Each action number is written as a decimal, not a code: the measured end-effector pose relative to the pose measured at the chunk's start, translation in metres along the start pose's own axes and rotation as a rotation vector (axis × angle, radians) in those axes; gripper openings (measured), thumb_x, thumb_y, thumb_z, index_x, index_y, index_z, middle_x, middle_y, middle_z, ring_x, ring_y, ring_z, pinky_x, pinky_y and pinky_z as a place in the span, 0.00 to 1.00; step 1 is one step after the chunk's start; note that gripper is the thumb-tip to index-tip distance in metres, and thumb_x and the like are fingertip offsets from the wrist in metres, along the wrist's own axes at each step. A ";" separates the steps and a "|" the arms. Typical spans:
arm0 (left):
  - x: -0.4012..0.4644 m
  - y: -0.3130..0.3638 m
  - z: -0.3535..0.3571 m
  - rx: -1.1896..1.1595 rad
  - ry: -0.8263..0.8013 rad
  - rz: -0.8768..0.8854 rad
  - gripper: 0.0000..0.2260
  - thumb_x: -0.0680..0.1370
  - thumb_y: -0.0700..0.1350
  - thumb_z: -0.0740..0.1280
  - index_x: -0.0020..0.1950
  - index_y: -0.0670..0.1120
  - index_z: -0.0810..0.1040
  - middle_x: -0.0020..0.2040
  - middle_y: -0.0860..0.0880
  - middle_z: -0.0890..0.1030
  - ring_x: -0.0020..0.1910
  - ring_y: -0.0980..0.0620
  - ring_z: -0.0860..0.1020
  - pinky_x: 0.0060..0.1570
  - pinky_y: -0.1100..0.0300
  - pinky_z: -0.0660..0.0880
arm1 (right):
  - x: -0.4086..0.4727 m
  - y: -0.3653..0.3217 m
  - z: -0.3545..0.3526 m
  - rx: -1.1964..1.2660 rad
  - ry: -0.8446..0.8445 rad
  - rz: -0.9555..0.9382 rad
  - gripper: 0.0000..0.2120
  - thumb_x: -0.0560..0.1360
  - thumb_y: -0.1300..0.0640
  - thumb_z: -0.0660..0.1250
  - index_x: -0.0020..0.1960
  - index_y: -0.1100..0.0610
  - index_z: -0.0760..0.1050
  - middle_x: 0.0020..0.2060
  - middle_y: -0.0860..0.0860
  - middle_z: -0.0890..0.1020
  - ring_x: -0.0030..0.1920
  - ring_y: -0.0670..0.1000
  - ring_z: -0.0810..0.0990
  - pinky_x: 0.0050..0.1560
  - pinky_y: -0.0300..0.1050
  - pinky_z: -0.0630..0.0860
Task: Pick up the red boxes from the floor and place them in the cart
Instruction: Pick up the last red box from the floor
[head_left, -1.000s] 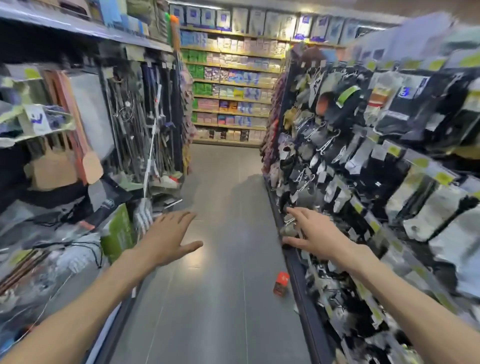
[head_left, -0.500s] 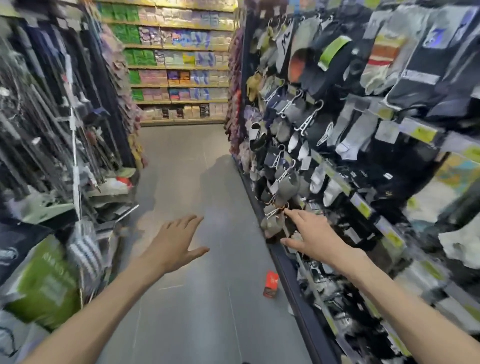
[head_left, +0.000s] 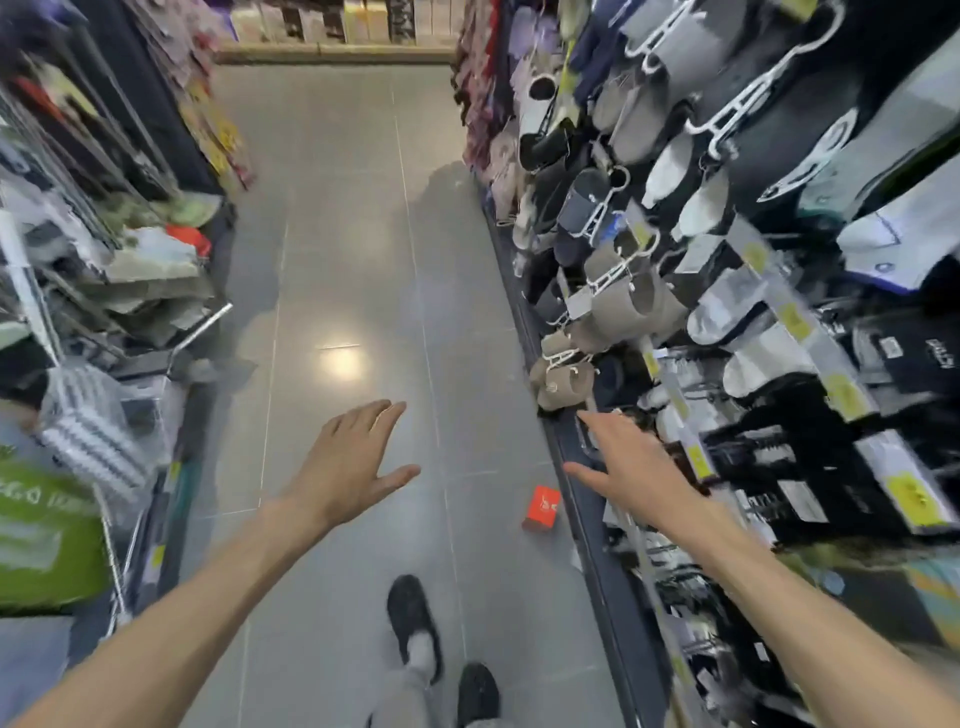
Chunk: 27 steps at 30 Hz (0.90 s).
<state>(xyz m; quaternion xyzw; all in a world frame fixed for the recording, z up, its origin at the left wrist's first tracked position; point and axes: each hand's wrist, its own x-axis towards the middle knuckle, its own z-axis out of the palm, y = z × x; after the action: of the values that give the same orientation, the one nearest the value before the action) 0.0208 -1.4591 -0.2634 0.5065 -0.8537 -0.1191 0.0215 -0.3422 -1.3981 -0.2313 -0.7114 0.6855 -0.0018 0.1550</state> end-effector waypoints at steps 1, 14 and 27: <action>0.017 -0.008 0.011 -0.009 -0.012 -0.003 0.39 0.75 0.70 0.53 0.78 0.47 0.58 0.75 0.44 0.66 0.73 0.44 0.65 0.70 0.47 0.63 | 0.014 0.005 0.010 -0.002 -0.015 0.023 0.37 0.76 0.38 0.68 0.78 0.56 0.62 0.70 0.54 0.73 0.70 0.57 0.72 0.66 0.54 0.71; 0.168 -0.083 0.270 -0.122 -0.184 -0.046 0.36 0.77 0.67 0.54 0.78 0.46 0.57 0.76 0.42 0.64 0.74 0.41 0.63 0.71 0.42 0.63 | 0.165 0.074 0.265 0.201 -0.140 0.385 0.29 0.74 0.37 0.67 0.68 0.54 0.72 0.58 0.57 0.80 0.60 0.61 0.78 0.58 0.56 0.74; 0.194 -0.128 0.599 -0.228 -0.384 -0.055 0.35 0.77 0.66 0.56 0.78 0.46 0.58 0.76 0.42 0.64 0.73 0.40 0.64 0.71 0.42 0.63 | 0.254 0.209 0.634 0.454 -0.242 1.070 0.57 0.64 0.37 0.78 0.79 0.61 0.52 0.71 0.62 0.70 0.69 0.66 0.72 0.67 0.65 0.71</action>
<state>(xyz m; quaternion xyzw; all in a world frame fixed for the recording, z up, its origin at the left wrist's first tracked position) -0.0575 -1.5782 -0.8902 0.4916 -0.8091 -0.3096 -0.0877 -0.3943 -1.5106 -0.9346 -0.2112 0.9087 0.0111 0.3600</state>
